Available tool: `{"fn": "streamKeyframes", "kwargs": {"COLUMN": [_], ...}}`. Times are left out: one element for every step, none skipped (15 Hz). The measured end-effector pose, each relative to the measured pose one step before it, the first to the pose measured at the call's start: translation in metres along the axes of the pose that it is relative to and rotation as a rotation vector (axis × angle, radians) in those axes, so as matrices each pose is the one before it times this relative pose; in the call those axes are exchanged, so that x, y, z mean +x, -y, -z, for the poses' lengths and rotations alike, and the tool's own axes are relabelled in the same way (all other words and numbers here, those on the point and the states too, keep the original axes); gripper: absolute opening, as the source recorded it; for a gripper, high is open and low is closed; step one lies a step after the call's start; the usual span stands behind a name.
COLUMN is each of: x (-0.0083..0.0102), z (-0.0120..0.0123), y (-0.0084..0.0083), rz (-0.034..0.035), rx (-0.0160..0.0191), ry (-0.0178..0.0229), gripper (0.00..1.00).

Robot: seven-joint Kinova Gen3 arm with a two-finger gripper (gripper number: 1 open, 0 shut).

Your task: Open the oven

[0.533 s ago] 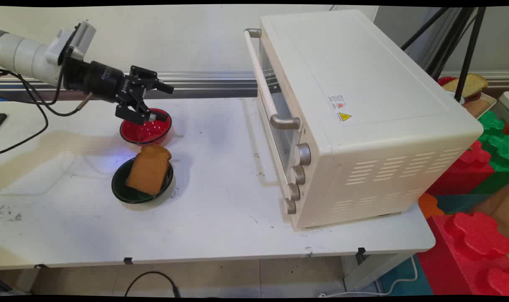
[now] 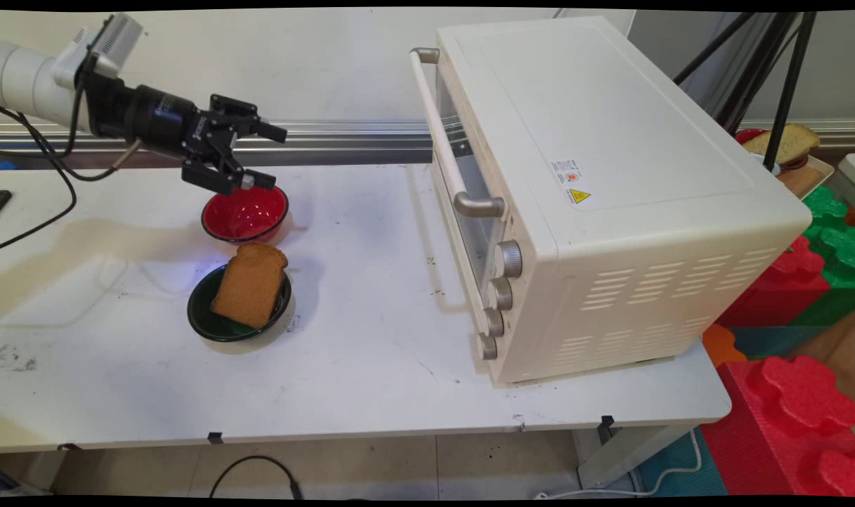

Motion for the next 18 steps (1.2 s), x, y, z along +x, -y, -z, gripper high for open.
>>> {"fn": "streamKeyframes", "kwargs": {"x": [0.00277, 0.00228, 0.00366, 0.00248, 0.00433, 0.00315, 0.00475, 0.00553, 0.00560, 0.00493, 0.00669, 0.00590, 0.00387, 0.00495, 0.00460, 0.00382, 0.00422, 0.00396], "z": [0.00100, 0.00068, 0.00069, 0.00036, -0.00010, -0.00060, -0.00143, -0.00236, -0.00368, -0.00359, -0.00567, -0.00569, -0.00433, -0.00609, -0.00673, -0.00601, -0.00719, -0.00847], "y": [-0.00023, -0.00016, -0.00023, -0.00027, -0.00008, 0.00004, 0.00027, 0.00057, 0.00071, 0.00080, 0.00120, 0.00131, 0.00097, 0.00129, 0.00154, 0.00134, 0.00139, 0.00177], "rz": [0.00307, 0.00225, 0.00310, 0.00155, 0.00179, 0.00069, 0.00092, 0.00059, 0.00050, 0.00082, 0.00185, 0.00186, 0.00097, 0.00043, -0.00047, 0.00012, 0.00050, -0.00004], "rx": [-0.00157, -0.00156, -0.00189, -0.00150, -0.00135, -0.00131, -0.00100, -0.00081, -0.00078, -0.00015, 0.00025, 0.00022, 0.00066, 0.00135, 0.00101, 0.00131, 0.00192, 0.00059], "ry": [-0.00899, -0.00725, -0.01119, -0.00722, -0.01282, -0.00879, -0.01310, -0.01477, -0.01409, -0.01281, -0.01741, -0.01468, -0.00776, -0.00839, -0.00611, -0.00570, -0.00614, -0.00492], "gripper": [1.00, 1.00, 1.00, 1.00, 1.00, 1.00, 1.00, 1.00, 1.00, 1.00, 1.00, 1.00, 1.00, 1.00, 1.00, 1.00, 1.00, 1.00]}}
